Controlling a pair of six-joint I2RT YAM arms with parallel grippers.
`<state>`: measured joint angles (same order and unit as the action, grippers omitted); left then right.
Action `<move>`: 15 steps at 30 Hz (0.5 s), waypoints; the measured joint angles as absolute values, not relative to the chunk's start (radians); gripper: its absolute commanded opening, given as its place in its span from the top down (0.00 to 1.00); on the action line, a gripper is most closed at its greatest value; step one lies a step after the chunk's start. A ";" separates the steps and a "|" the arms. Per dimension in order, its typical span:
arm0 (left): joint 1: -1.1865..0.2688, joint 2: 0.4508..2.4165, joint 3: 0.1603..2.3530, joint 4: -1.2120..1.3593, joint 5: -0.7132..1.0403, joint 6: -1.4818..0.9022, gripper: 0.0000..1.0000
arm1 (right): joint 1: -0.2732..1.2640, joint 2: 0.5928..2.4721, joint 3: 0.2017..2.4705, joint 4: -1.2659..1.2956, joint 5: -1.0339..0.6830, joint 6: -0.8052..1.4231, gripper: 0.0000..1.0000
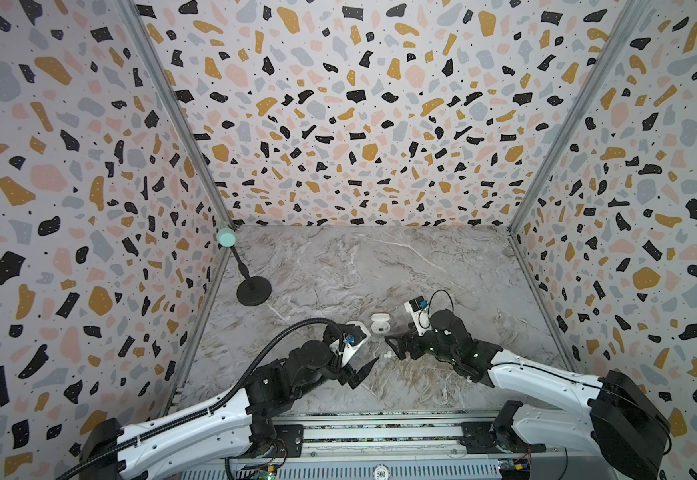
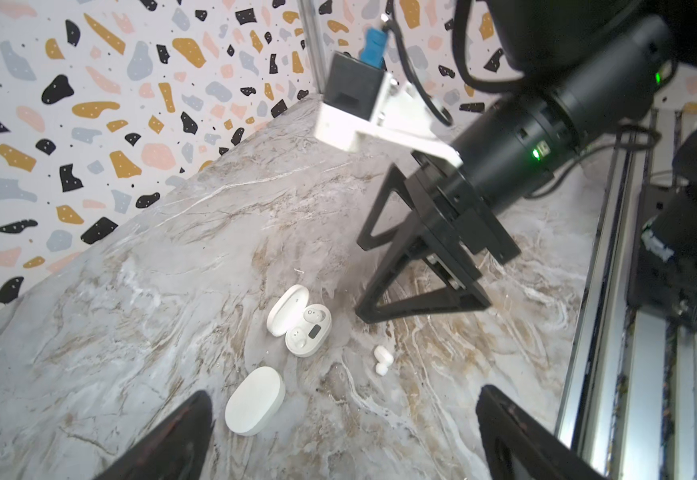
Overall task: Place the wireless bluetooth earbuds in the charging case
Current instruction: 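Lift the right gripper and swing it over the other white earbud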
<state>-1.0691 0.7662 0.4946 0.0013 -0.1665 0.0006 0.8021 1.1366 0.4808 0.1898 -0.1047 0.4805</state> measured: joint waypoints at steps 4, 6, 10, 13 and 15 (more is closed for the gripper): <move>-1.069 0.805 0.489 0.002 -0.147 -0.129 0.00 | 0.802 1.125 0.474 0.122 -0.096 0.579 0.12; -1.069 0.820 0.472 0.006 -0.144 -0.191 0.00 | 0.802 1.130 0.475 0.076 -0.084 0.625 0.15; -1.070 0.850 0.432 0.011 -0.168 -0.304 0.00 | 0.802 1.170 0.483 0.004 -0.083 0.715 0.23; -1.071 0.869 0.408 0.026 -0.205 -0.368 0.00 | 0.805 1.206 0.492 -0.030 -0.088 0.768 0.28; -1.073 0.876 0.388 0.033 -0.236 -0.403 0.00 | 0.812 1.222 0.503 -0.046 -0.088 0.794 0.30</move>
<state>-1.0729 0.8764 0.3882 0.0326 -0.2359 -0.4026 0.8120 1.2221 0.5030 -0.0456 -0.0883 0.7940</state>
